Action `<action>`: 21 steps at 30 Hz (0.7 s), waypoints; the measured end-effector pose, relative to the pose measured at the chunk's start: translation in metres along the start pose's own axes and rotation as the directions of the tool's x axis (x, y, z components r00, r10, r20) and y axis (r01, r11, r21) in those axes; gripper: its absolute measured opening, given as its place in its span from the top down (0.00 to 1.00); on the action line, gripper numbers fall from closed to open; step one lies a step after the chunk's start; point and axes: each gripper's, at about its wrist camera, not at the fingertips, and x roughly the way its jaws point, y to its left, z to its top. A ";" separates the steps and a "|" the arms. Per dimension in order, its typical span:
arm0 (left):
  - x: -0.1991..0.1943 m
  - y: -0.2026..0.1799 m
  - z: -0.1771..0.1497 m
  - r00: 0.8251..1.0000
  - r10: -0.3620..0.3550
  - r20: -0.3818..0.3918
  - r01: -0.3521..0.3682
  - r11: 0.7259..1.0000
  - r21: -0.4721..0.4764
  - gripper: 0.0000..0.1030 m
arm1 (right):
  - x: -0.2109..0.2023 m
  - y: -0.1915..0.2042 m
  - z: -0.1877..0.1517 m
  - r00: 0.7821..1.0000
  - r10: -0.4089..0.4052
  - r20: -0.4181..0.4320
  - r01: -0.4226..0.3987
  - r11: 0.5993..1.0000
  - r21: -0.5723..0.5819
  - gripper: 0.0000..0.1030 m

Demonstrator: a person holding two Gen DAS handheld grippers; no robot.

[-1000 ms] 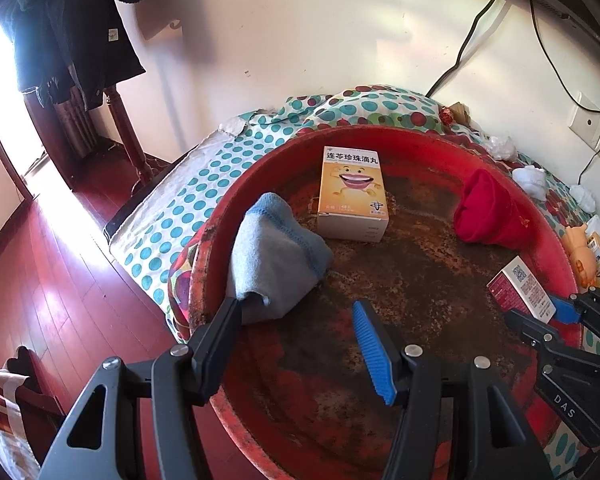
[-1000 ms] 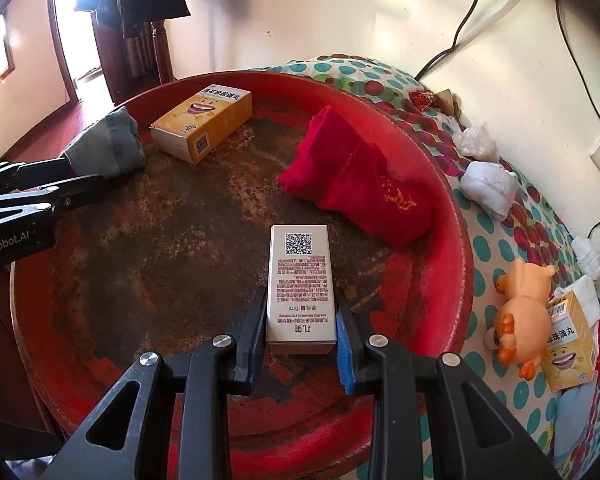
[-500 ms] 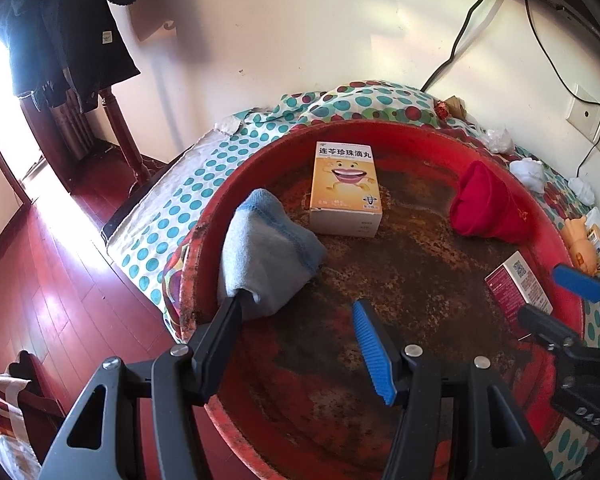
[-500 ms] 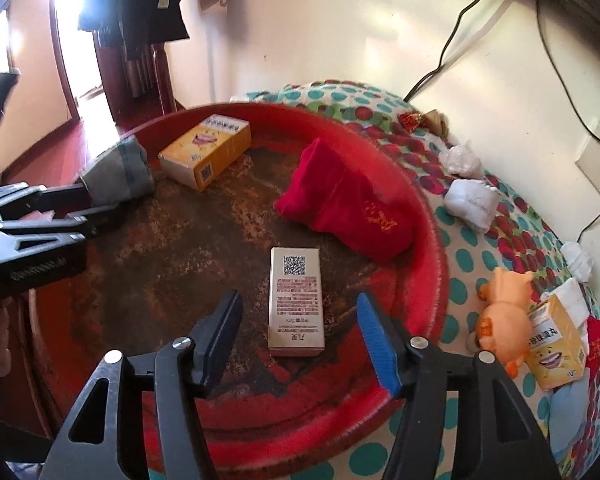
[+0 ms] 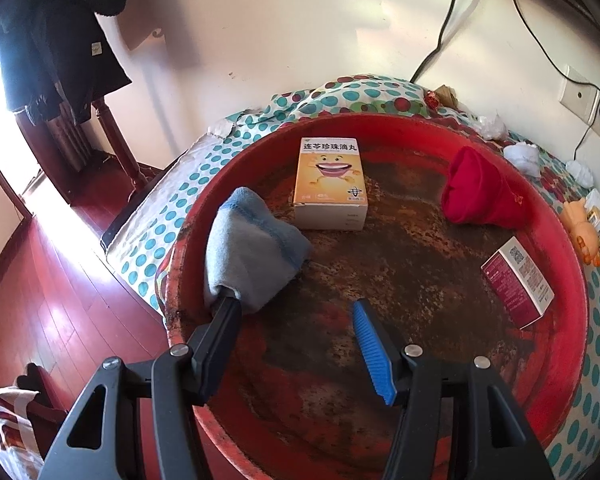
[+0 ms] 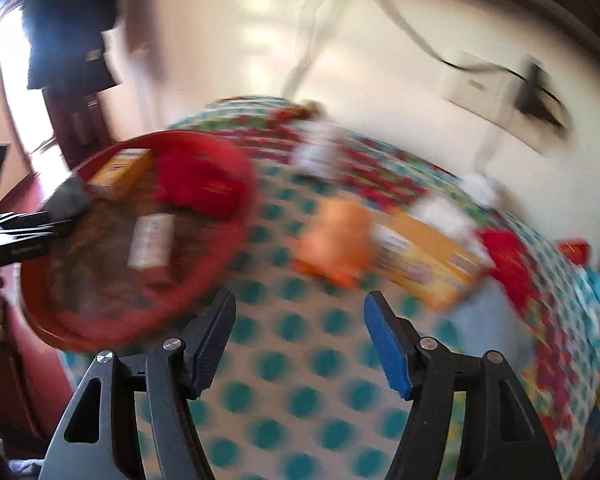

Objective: Organize objects
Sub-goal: 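Move the right tool to the grey sock and grasp it while the left tool approaches the orange toy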

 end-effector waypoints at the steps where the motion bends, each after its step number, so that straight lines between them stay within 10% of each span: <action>1: 0.000 -0.001 0.000 1.000 0.002 0.002 -0.002 1.000 0.005 0.42 | -0.003 -0.020 -0.006 1.000 -0.028 -0.005 0.028 0.999 0.030 0.37; 9: -0.007 -0.011 -0.001 0.999 -0.023 0.031 0.022 0.999 0.045 0.42 | 0.001 -0.117 -0.033 0.988 -0.141 -0.066 0.149 0.979 0.137 0.36; 21: -0.025 -0.046 0.003 1.000 -0.021 0.023 0.017 0.990 0.139 0.42 | 0.048 -0.140 -0.027 0.987 -0.130 -0.095 0.141 0.983 0.118 0.38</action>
